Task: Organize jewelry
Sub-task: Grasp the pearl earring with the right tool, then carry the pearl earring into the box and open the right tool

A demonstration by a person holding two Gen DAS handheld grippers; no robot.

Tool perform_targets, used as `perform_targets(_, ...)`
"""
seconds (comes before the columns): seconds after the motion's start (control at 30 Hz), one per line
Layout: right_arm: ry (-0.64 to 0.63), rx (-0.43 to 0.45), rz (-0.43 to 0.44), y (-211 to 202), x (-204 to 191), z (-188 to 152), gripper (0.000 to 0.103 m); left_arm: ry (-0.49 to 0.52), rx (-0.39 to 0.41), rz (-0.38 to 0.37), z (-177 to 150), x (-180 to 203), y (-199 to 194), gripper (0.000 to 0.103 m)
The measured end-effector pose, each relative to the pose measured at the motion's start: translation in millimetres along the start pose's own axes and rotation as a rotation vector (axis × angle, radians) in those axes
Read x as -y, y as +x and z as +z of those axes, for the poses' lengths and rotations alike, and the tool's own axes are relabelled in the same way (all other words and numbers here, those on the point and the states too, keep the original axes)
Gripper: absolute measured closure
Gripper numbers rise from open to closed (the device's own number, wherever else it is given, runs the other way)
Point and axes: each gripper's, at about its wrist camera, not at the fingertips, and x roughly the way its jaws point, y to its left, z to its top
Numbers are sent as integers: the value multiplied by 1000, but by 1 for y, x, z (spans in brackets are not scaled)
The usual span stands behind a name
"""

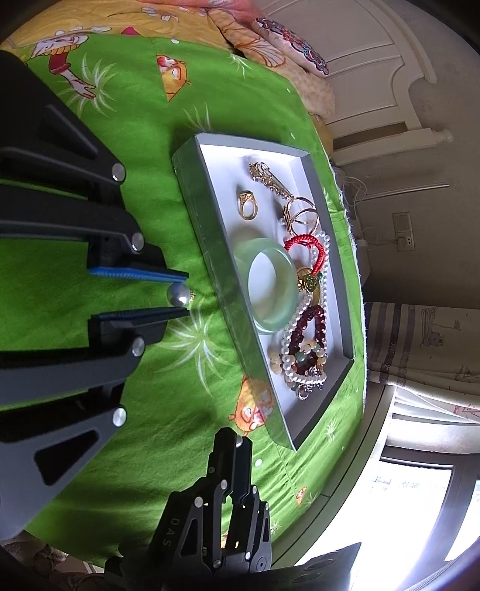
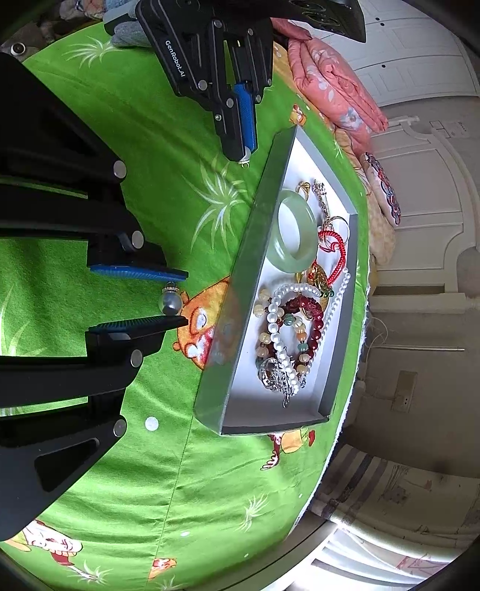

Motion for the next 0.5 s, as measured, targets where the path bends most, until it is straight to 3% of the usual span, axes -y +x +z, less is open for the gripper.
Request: perform_targets(0.5,3,69,1,-23,0,4,83,38,62,23,11,12,-27,90)
